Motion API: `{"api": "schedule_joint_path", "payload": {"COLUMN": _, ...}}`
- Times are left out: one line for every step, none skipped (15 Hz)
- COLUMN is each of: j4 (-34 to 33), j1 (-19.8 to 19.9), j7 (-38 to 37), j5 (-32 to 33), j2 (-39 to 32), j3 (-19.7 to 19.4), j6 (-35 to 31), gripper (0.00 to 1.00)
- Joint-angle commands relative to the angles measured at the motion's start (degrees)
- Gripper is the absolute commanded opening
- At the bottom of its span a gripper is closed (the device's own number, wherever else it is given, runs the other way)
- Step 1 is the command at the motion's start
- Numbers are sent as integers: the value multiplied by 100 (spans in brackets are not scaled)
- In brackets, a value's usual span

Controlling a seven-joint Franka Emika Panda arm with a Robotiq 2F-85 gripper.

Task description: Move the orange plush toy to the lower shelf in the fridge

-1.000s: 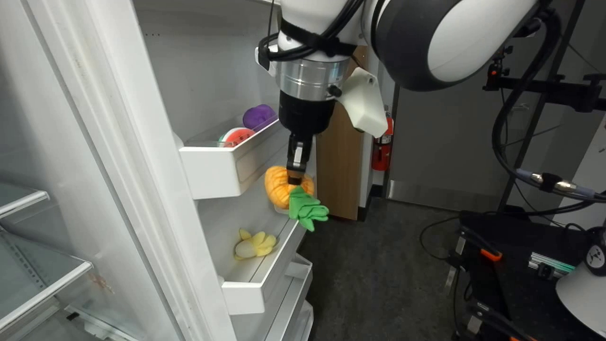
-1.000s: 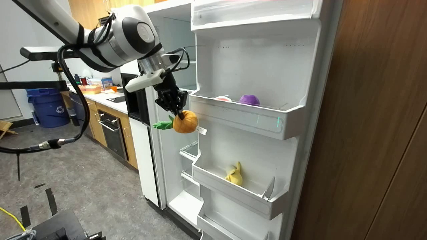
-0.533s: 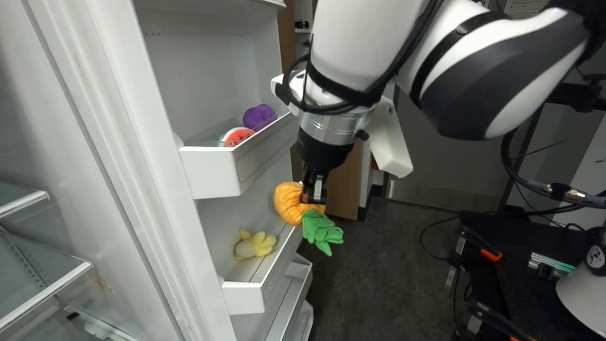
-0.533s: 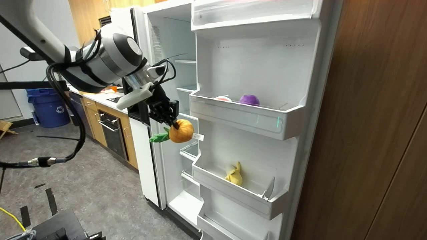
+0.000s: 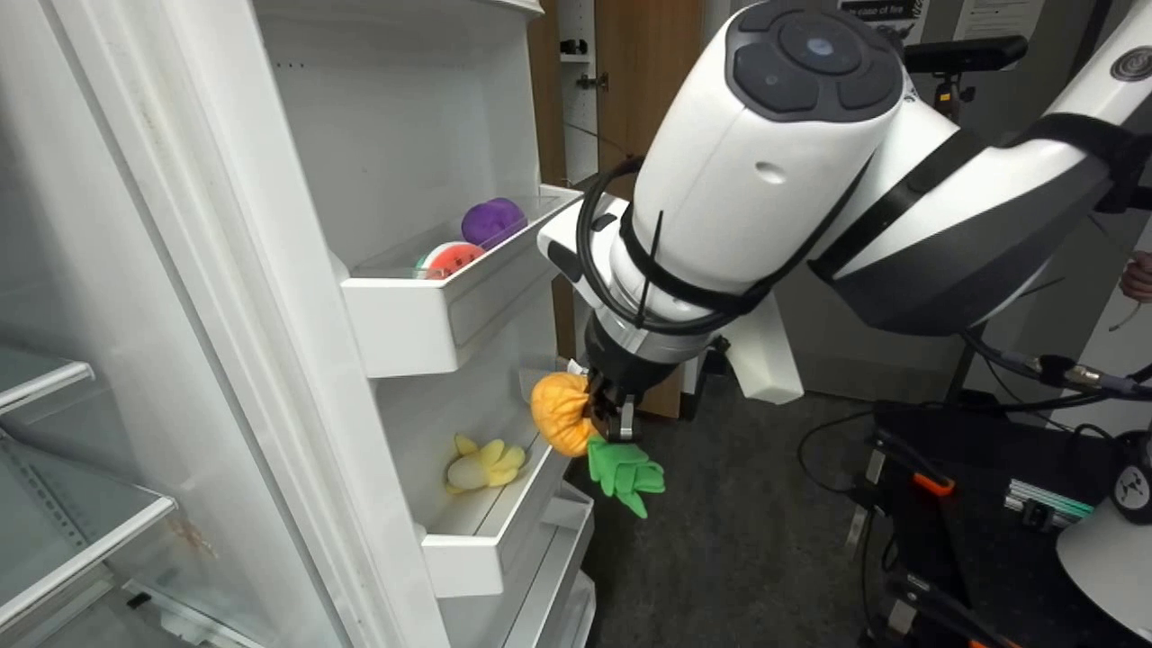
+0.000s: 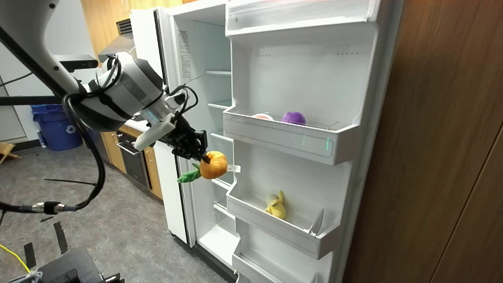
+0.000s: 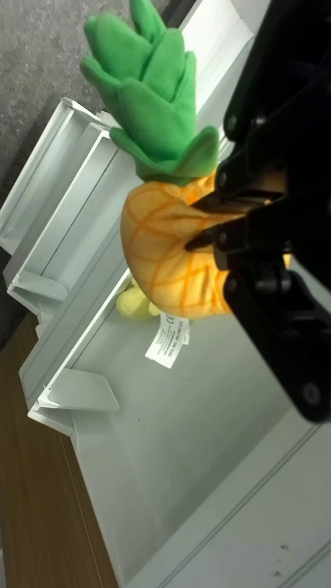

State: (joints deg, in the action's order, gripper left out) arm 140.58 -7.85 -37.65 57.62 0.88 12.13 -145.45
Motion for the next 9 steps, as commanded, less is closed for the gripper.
{"api": "schedule_joint_path", "payload": {"j4": -98, "j1": 31, "j7": -38, "j5": 29, "j2": -268, "j3": -205, "j6": -358, "gripper": 3}}
{"api": "schedule_joint_path", "payload": {"j4": -136, "j1": 121, "j7": -72, "j5": 61, "j2": -350, "j3": -195, "j6": -417, "gripper": 3}}
{"api": "schedule_joint_path", "payload": {"j4": -197, "j1": 152, "j7": -102, "j5": 125, "j2": -428, "j3": -258, "j6": -435, "gripper": 3}}
{"api": "schedule_joint_path", "payload": {"j4": -245, "j1": 189, "j7": -97, "j5": 124, "j2": -491, "j3": -306, "j6": -457, "gripper": 3}}
{"api": "schedule_joint_path", "payload": {"j4": -291, "j1": 212, "j7": -87, "j5": 114, "j2": -536, "j3": -354, "j6": -488, "gripper": 3}}
{"api": "schedule_joint_path", "payload": {"j4": -336, "j1": 232, "j7": -83, "j5": 131, "j2": -588, "j3": -402, "j6": -500, "gripper": 3}}
{"api": "schedule_joint_path", "payload": {"j4": -372, "j1": 250, "j7": -60, "j5": 116, "j2": -626, "j3": -440, "j6": -490, "gripper": 3}}
{"api": "schedule_joint_path", "payload": {"j4": -385, "j1": 262, "j7": -24, "j5": 83, "j2": -646, "j3": -482, "j6": -488, "gripper": 3}}
{"api": "schedule_joint_path", "payload": {"j4": -273, "j1": 181, "j7": -5, "j5": 0, "j2": -536, "j3": -425, "j6": -346, "gripper": 11}}
